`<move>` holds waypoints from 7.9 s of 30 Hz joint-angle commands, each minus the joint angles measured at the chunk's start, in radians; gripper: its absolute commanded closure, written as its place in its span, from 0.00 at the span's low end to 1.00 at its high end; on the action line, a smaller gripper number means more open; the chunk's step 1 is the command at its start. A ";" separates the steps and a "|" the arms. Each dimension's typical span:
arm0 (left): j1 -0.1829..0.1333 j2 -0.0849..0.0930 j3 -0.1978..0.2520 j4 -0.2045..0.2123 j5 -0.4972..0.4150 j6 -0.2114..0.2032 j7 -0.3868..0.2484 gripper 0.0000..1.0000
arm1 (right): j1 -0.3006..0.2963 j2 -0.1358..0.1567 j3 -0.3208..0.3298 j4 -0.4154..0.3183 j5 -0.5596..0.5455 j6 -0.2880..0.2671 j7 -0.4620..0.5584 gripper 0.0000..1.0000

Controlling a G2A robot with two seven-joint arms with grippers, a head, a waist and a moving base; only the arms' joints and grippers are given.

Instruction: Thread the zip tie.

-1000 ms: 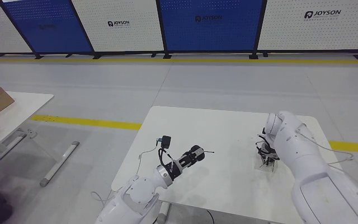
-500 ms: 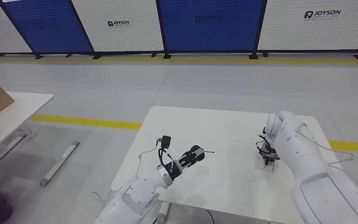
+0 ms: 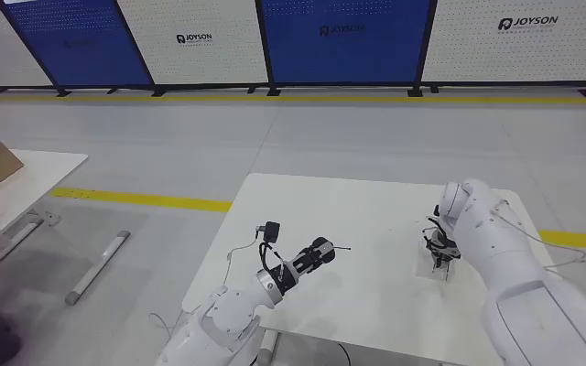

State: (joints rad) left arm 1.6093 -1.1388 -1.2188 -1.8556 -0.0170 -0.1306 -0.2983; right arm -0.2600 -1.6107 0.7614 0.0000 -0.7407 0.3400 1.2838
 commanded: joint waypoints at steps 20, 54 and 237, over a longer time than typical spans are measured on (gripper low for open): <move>0.000 0.000 0.000 0.000 0.000 0.000 0.000 1.00 | -0.014 -0.036 -0.030 0.000 -0.071 0.000 0.022 0.82; 0.000 0.000 0.000 0.000 0.000 0.000 0.000 1.00 | 0.013 -0.028 -0.004 0.000 -0.018 0.000 0.038 1.00; 0.000 0.000 0.000 0.000 0.000 0.000 0.000 1.00 | -0.524 0.503 0.320 -1.180 0.198 -0.358 -0.037 0.00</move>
State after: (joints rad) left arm 1.6093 -1.1388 -1.2188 -1.8556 -0.0170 -0.1306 -0.2983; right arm -0.7869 -1.1091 1.0796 -1.1819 -0.5489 -0.0025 1.2374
